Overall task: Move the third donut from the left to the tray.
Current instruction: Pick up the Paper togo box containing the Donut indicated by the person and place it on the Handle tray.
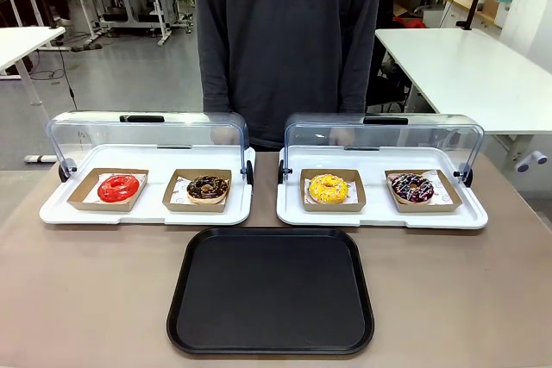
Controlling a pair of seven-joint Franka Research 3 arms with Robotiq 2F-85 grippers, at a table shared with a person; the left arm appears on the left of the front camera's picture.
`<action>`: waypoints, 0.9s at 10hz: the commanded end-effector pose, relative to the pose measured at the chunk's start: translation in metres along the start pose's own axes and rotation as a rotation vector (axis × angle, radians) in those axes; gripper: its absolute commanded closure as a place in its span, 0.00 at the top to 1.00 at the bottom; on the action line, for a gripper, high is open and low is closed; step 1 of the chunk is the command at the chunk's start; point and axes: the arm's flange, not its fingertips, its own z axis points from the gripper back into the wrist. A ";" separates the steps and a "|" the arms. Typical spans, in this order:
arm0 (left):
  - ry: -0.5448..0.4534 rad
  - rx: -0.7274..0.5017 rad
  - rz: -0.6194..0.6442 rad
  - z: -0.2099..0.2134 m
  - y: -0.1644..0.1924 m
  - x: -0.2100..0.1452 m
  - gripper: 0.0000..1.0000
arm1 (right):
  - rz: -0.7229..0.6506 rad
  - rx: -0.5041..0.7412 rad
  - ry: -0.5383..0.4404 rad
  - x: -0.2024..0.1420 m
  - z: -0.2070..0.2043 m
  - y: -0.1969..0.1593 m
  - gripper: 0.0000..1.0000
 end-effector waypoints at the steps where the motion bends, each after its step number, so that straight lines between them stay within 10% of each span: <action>1: -0.004 -0.007 -0.008 0.001 0.001 0.002 1.00 | 0.009 0.005 -0.006 0.000 0.001 0.001 1.00; 9: -0.004 -0.007 -0.008 0.001 0.001 0.002 1.00 | 0.009 0.005 -0.006 0.000 0.001 0.001 1.00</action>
